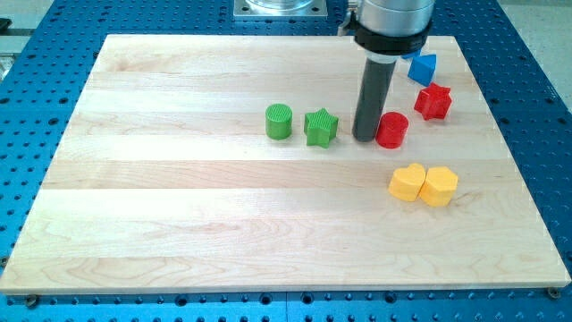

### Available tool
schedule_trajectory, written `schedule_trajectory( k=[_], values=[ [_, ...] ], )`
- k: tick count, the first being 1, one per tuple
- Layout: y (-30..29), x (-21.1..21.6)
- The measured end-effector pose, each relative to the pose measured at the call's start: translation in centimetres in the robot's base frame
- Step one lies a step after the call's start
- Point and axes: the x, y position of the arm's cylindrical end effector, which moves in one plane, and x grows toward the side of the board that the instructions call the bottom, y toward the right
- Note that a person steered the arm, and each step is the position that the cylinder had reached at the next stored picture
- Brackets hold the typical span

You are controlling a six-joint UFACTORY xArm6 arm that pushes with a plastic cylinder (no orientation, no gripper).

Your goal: Place the red blocks vertically below the blue blocks

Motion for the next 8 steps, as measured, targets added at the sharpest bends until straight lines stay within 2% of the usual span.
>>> schedule_trajectory(
  k=[2, 4, 5, 8],
  values=[
    [4.2, 0.4],
    [5.6, 1.3],
    [4.1, 3.6],
    [6.0, 2.9]
  ],
)
